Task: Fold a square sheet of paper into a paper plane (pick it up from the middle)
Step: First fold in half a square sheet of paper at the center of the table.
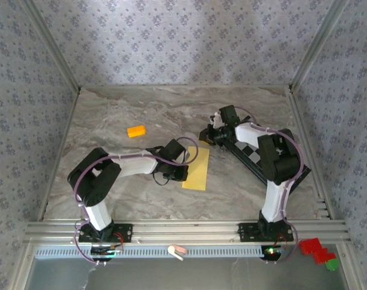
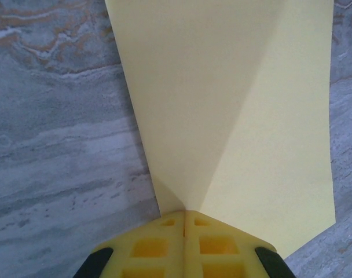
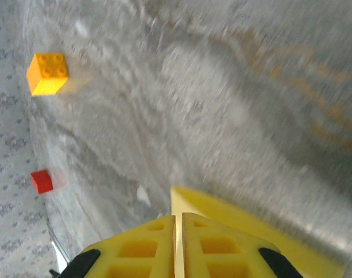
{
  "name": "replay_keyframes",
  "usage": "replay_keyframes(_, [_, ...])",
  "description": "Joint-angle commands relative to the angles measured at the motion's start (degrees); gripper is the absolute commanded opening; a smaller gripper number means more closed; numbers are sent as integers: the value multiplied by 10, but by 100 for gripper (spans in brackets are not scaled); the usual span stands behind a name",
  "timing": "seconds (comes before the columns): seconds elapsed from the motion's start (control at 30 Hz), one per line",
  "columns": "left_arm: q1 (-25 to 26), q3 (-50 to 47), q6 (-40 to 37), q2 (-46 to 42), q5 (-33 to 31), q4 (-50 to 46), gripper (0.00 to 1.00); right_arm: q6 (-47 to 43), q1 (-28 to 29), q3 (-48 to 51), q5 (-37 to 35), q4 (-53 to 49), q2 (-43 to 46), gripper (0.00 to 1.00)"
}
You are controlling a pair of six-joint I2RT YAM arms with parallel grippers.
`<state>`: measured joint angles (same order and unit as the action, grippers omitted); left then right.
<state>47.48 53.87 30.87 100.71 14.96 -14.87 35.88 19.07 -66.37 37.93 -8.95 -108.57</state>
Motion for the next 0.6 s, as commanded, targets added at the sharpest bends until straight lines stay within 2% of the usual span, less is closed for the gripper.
replay_keyframes(0.0, [2,-14,-12,24,-67,-130,0,-17,15,32,-1,16,44,13])
replay_keyframes(0.03, [2,-6,-12,14,-63,-132,0,-17,17,41,-3,16,51,13])
replay_keyframes(0.13, [-1,16,-10,-12,-55,-133,9,-16,16,61,-6,25,60,13])
replay_keyframes(0.27, [-7,36,-13,-27,-45,-138,10,-16,13,56,3,30,37,13])
replay_keyframes(0.4, [-15,30,-13,-41,-38,-139,12,-20,6,29,14,25,3,14])
replay_keyframes(0.57, [-31,10,-3,-61,-16,-117,21,-20,2,-24,29,24,-58,16])
